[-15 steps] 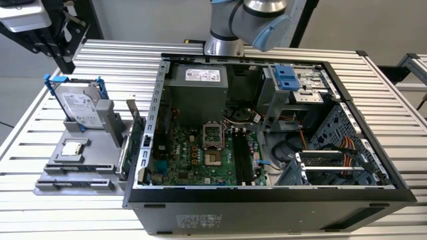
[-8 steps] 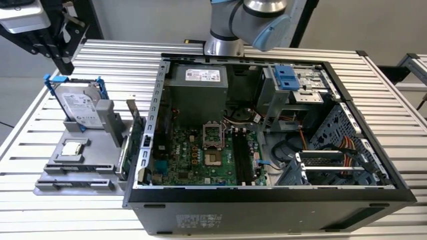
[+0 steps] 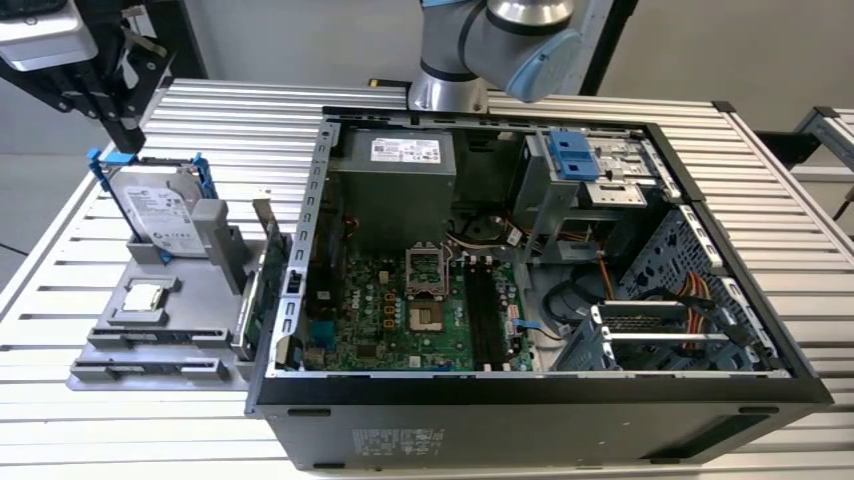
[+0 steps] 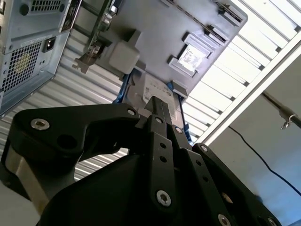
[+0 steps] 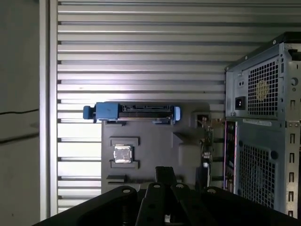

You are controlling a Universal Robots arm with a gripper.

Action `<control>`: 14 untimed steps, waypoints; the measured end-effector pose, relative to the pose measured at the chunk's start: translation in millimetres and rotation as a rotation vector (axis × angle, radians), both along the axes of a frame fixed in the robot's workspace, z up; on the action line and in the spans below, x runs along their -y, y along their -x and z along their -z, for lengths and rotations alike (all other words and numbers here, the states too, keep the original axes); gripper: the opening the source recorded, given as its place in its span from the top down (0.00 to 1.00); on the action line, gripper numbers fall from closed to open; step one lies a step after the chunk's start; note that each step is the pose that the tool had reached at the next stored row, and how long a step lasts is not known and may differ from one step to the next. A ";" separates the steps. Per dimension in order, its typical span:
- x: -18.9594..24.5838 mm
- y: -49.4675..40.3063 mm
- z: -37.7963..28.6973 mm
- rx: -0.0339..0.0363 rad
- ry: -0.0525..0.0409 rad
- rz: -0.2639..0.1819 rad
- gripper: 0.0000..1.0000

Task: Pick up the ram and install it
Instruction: 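Reach for the ram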

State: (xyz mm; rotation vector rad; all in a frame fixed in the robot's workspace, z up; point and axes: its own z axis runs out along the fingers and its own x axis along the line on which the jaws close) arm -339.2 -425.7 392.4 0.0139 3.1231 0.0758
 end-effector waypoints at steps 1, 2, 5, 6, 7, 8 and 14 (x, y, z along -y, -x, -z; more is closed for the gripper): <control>0.7 0.1 0.0 0.0000 0.0000 -0.001 1.00; 1.5 0.2 0.0 0.0000 0.0000 -0.002 1.00; 3.7 0.5 0.0 0.0000 0.0000 -0.005 1.00; 4.3 0.6 0.0 0.0000 0.0000 -0.005 1.00; 4.9 0.6 0.0 0.0001 -0.0001 -0.006 1.00; 5.6 0.7 0.1 0.0001 -0.0001 -0.007 1.00; 9.6 1.3 0.0 0.0000 -0.0001 -0.012 1.00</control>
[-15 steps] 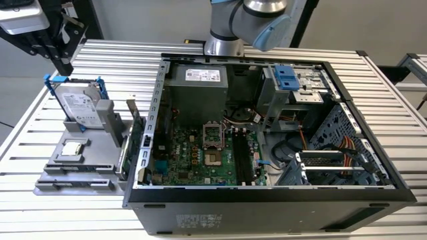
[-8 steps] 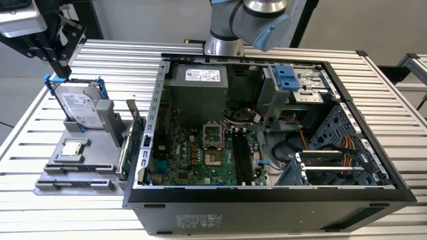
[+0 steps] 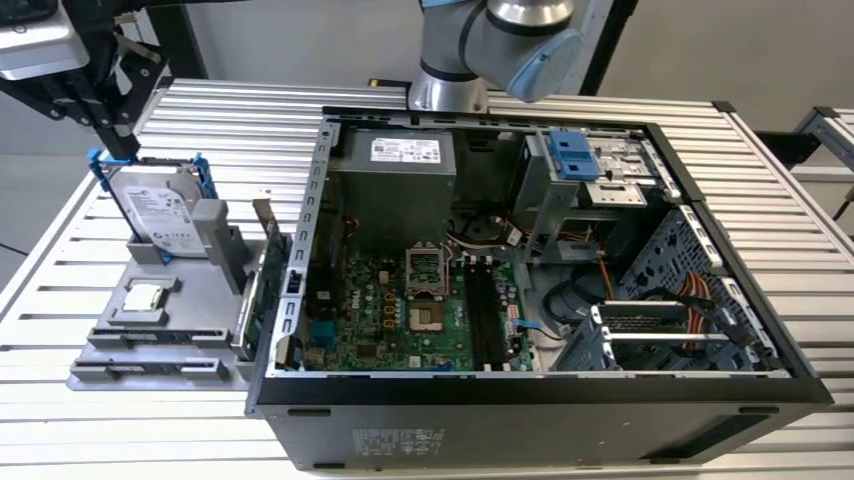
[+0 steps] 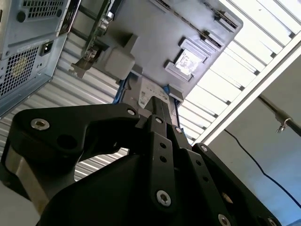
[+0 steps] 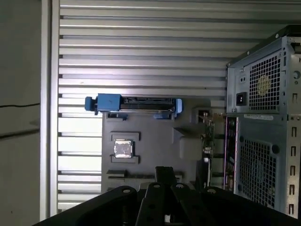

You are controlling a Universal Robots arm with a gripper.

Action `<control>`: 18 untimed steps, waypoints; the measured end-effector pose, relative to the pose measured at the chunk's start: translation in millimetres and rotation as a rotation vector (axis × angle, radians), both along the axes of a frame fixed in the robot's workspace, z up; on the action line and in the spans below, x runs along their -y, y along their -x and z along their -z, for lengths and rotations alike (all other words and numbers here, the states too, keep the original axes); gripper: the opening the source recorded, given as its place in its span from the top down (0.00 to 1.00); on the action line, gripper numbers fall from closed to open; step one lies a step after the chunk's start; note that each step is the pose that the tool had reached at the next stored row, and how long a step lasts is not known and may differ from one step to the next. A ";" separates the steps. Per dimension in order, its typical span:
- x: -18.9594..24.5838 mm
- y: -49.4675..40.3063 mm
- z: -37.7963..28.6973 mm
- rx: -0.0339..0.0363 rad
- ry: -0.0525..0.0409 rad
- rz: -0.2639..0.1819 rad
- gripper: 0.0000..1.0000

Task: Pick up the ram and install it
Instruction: 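Reach for the ram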

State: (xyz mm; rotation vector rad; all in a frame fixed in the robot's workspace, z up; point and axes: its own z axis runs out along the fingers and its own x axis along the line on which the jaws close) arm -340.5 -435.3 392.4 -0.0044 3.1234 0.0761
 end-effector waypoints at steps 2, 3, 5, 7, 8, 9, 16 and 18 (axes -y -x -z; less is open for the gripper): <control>1.6 0.2 0.0 0.0000 0.0000 -0.001 1.00; 2.4 0.3 0.0 0.0000 0.0000 -0.002 1.00; 4.1 0.4 0.0 0.0000 0.0000 -0.004 1.00; 6.0 0.6 0.0 0.0000 0.0000 -0.005 1.00; 7.0 0.7 0.0 0.0000 0.0001 -0.005 1.00; 8.1 0.8 -0.1 -0.0001 0.0001 -0.006 1.00; 16.2 1.3 0.0 0.0000 0.0000 -0.008 1.00; 18.4 1.4 0.0 0.0000 0.0000 -0.008 1.00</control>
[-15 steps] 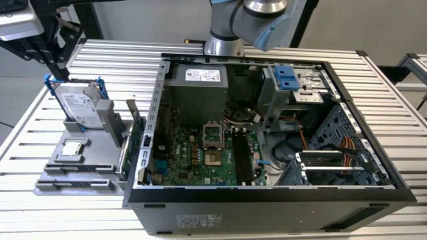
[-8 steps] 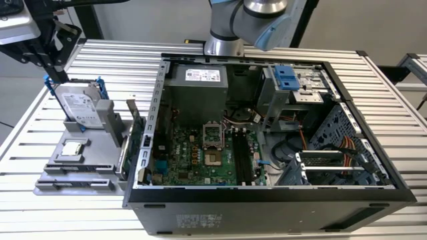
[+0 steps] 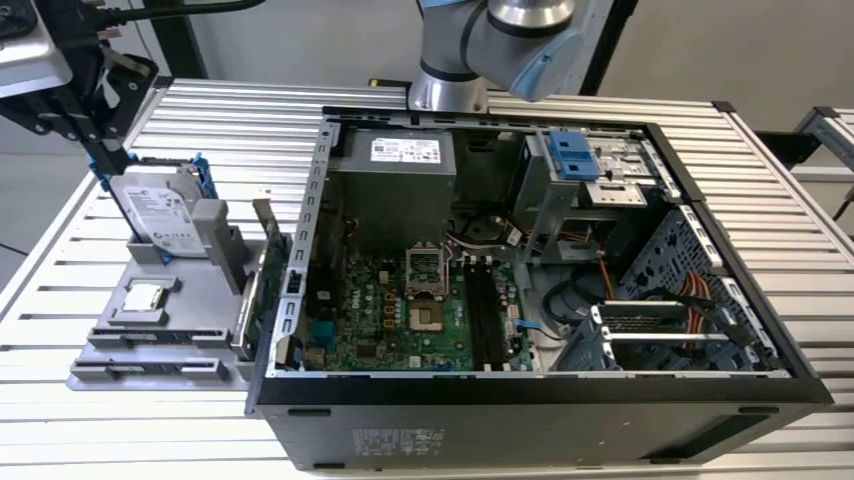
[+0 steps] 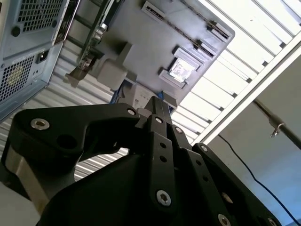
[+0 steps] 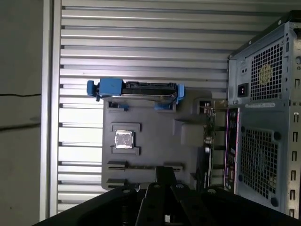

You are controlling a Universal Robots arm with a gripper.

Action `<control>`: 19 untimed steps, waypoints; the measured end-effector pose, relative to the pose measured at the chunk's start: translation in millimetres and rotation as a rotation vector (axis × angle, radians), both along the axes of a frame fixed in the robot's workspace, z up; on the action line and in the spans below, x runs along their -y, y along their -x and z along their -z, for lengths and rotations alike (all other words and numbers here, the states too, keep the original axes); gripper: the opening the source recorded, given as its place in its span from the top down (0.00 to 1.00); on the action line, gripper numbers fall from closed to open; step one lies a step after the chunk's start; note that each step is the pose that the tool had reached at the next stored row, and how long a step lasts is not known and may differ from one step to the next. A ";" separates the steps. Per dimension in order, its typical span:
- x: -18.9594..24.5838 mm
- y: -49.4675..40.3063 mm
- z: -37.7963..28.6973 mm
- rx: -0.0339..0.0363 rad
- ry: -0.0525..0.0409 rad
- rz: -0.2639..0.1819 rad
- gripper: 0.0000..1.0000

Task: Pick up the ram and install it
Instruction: 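Reach for the ram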

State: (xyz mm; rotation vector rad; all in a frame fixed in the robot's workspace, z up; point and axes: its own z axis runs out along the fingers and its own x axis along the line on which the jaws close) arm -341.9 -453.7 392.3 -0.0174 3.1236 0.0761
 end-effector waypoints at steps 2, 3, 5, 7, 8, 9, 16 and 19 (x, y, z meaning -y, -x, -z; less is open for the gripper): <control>2.3 0.0 0.0 0.0000 0.0000 0.000 1.00; 3.4 0.0 0.0 0.0000 0.0000 0.000 1.00; 6.0 0.0 0.0 0.0000 0.0000 0.000 1.00; 8.4 0.0 0.1 0.0000 0.0000 0.000 1.00; 9.7 0.1 0.1 0.0000 0.0000 0.000 1.00; 11.0 0.1 0.0 0.0000 0.0000 0.000 1.00; 20.5 0.2 0.1 0.0001 0.0000 0.000 1.00; 25.6 0.5 0.1 0.0000 0.0000 0.000 1.00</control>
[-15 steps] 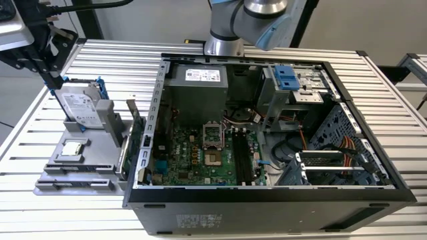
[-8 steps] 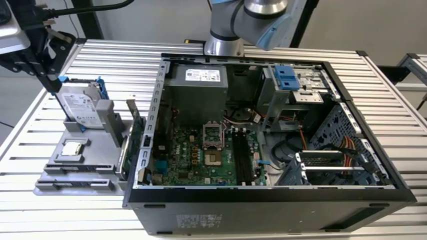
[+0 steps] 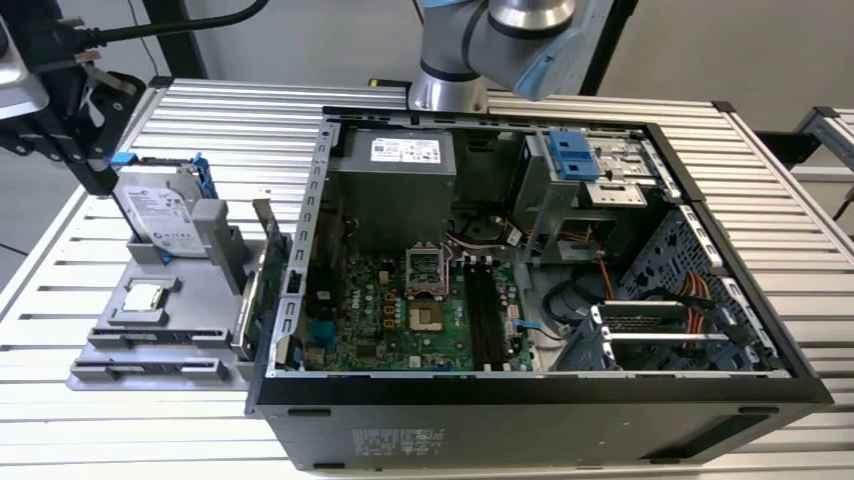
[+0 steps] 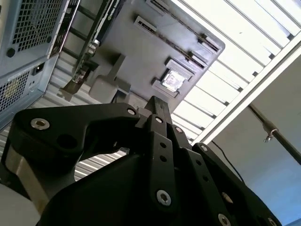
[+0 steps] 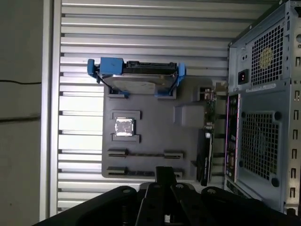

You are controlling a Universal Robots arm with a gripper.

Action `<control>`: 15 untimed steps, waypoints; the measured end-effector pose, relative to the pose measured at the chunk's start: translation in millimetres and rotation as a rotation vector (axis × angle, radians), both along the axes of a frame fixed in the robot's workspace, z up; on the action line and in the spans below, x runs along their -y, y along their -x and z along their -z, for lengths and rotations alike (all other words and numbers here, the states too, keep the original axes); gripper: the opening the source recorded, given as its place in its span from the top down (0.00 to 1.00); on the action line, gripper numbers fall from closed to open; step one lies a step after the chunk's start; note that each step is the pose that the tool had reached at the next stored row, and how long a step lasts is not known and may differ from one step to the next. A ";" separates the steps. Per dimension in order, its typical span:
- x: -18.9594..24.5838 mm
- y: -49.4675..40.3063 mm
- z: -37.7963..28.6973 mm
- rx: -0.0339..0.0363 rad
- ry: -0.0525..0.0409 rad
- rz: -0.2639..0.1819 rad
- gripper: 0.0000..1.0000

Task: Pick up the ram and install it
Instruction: 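Reach for the ram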

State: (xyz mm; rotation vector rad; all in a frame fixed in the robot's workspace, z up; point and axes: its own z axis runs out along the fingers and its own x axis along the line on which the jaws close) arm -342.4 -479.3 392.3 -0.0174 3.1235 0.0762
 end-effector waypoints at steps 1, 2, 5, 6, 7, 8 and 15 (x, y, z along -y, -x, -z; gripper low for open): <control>1.7 0.2 0.0 0.0000 0.0000 0.000 1.00; 3.3 0.4 0.0 0.0000 0.0000 0.000 1.00; 7.8 1.6 0.1 0.0000 0.0000 0.000 1.00; 9.4 2.0 0.1 0.0000 0.0000 0.000 1.00; 11.0 2.3 0.1 -0.0001 0.0001 0.000 1.00; 12.4 2.7 0.1 0.0000 0.0000 0.000 1.00; 24.5 4.5 0.3 -0.0001 0.0000 0.000 1.00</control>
